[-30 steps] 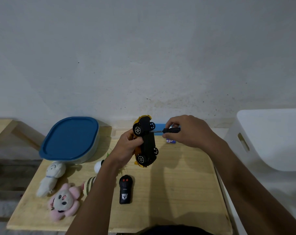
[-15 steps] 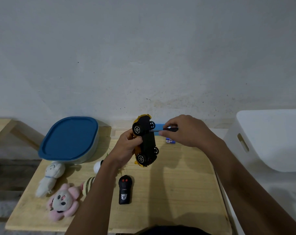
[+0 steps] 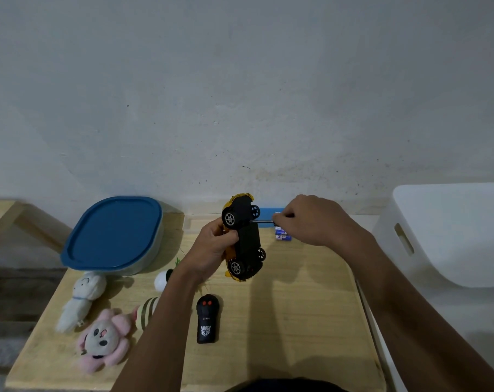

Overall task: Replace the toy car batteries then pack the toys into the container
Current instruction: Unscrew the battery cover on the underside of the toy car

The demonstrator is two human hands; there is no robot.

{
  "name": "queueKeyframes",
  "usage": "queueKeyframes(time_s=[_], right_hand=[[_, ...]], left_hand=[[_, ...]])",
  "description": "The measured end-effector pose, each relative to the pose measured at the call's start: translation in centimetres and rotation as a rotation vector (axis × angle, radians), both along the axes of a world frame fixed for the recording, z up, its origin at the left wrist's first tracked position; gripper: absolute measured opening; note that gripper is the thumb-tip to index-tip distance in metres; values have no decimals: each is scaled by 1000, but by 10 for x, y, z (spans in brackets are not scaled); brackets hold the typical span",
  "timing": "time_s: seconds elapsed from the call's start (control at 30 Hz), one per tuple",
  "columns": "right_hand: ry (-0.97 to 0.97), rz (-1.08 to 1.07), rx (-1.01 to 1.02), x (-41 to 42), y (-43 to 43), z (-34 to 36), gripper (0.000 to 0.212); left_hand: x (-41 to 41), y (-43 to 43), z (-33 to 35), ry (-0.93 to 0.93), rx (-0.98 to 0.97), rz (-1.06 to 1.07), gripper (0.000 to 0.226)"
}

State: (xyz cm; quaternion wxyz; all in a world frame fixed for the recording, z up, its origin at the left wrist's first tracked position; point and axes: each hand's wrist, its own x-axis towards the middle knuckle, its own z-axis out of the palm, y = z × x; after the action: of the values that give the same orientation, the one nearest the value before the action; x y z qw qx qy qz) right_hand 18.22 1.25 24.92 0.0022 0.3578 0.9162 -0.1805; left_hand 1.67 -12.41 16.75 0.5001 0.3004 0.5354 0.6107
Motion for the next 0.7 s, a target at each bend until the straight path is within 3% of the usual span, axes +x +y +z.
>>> queueKeyframes(time_s=[0.13,0.27,0.4,0.47,0.57,0.7], right_hand=[[28,79,-48,4,0,7,21],[37,83,-72,5,0,5,27],[1,-25,-166,2,-2,3,61],[-25,3,-84,3,-1,3,55],[-1,70,25,5,-1,7,20],[27,68,-51,6,0,7,24]], left_hand=[[0,-2,-2,-10,11,10,47],[0,-2,-4,-12,6,3,47],[0,-2,-3,-3,-2,-1,46],[0,-1,-3,1,-9,2,46],[0,-2,-3,-3,-12,2,47],[0,-2,-4,9,-16,-10,46]])
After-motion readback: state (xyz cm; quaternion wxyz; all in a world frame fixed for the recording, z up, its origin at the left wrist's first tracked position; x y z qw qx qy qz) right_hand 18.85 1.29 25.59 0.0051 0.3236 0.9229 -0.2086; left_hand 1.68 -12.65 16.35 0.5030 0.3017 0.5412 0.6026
